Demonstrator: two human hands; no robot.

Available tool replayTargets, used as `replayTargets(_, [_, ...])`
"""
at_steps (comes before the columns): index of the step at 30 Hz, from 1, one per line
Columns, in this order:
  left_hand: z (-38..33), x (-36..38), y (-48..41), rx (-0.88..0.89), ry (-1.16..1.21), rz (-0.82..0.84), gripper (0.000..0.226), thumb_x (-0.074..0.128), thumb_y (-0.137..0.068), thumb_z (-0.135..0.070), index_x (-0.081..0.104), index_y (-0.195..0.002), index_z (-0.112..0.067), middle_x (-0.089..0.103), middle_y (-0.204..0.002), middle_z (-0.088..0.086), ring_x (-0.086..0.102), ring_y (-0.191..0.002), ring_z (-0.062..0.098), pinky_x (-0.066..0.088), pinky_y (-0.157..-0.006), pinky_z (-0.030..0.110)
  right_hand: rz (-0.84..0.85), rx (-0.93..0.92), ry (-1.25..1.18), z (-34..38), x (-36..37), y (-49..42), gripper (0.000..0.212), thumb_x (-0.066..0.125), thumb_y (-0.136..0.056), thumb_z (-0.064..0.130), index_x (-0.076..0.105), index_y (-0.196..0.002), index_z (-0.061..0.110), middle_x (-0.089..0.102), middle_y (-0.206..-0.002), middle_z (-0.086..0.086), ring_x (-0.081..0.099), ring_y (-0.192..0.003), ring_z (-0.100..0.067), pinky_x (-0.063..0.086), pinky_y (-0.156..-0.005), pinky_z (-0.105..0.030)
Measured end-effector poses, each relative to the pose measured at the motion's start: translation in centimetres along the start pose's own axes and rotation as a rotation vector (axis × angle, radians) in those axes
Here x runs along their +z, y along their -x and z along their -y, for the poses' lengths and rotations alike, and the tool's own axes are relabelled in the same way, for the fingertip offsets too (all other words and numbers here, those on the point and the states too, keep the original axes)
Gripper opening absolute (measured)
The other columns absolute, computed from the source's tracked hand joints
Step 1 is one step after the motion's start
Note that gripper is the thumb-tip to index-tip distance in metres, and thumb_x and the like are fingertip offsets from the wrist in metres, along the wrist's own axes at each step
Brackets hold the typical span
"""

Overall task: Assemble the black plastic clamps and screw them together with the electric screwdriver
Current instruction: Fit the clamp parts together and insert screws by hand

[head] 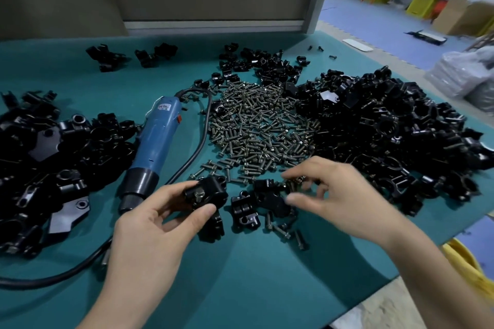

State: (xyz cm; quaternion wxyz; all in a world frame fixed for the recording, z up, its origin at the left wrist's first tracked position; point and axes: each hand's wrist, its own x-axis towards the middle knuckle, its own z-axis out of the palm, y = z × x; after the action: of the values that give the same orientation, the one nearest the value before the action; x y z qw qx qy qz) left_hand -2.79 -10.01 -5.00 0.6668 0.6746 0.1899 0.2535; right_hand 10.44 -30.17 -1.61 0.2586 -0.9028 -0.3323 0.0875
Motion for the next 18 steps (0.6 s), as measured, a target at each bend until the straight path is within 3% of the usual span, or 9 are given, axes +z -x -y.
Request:
replayTargets(2, [0.1, 0.0, 0.0, -0.001, -0.001, 0.0, 0.028, 0.079, -0.061, -0.007, 0.073, -0.081, -0.026, 0.074, -0.079, -0.016, 0.069, -0.069, -0.004, 0.047, -0.061, 0.002, -0.005, -0.021, 0.076, 1.0, 1.7, 0.8, 0.046, 0.064, -0.08, 0.052, 0.062, -0.121, 0.031, 0.052, -0.106, 0.022, 0.051, -0.087, 0.004, 0.04, -0.08, -0.012])
replayTargets(6, [0.4, 0.0, -0.2, 0.013, 0.001, -0.002, 0.026, 0.079, -0.061, -0.008, 0.074, -0.08, -0.027, 0.075, -0.079, -0.015, 0.069, -0.069, -0.004, 0.047, -0.061, 0.002, -0.28, -0.112, 0.065, 3.9, 5.1, 2.1, 0.016, 0.069, -0.087, 0.024, 0.066, -0.102, 0.021, 0.055, -0.091, 0.014, 0.05, -0.077, -0.006, 0.047, -0.073, -0.024])
replayTargets(11, [0.7, -0.3, -0.4, 0.048, 0.012, -0.029, 0.03, 0.076, -0.055, -0.028, 0.075, -0.081, -0.042, 0.075, -0.084, -0.014, 0.07, -0.077, -0.001, 0.049, -0.067, 0.005, -0.465, -0.217, 0.095, 5.0, 7.2, 3.2, 0.022, 0.081, -0.074, 0.007, 0.072, -0.094, 0.007, 0.066, -0.086, 0.0, 0.064, -0.075, -0.017, 0.051, -0.067, -0.026])
replayTargets(15, [0.8, -0.4, -0.6, 0.084, 0.022, -0.06, 0.03, 0.076, -0.057, -0.03, 0.075, -0.084, -0.041, 0.075, -0.088, -0.013, 0.07, -0.081, 0.0, 0.05, -0.07, 0.007, -0.49, -0.262, 0.092, 5.0, 8.6, 4.1, 0.025, 0.078, -0.076, 0.007, 0.073, -0.101, 0.005, 0.069, -0.098, -0.004, 0.066, -0.082, -0.021, 0.049, -0.08, -0.024])
replayTargets(18, [0.5, -0.4, -0.5, 0.113, 0.021, -0.096, 0.029, 0.075, -0.058, -0.029, 0.074, -0.084, -0.042, 0.074, -0.088, -0.016, 0.07, -0.08, -0.001, 0.05, -0.07, 0.006, -0.515, -0.272, -0.097, 4.1, 7.8, 4.4, 0.015, 0.066, -0.086, 0.018, 0.075, -0.095, 0.01, 0.069, -0.106, 0.0, 0.066, -0.092, -0.012, 0.049, -0.089, -0.018])
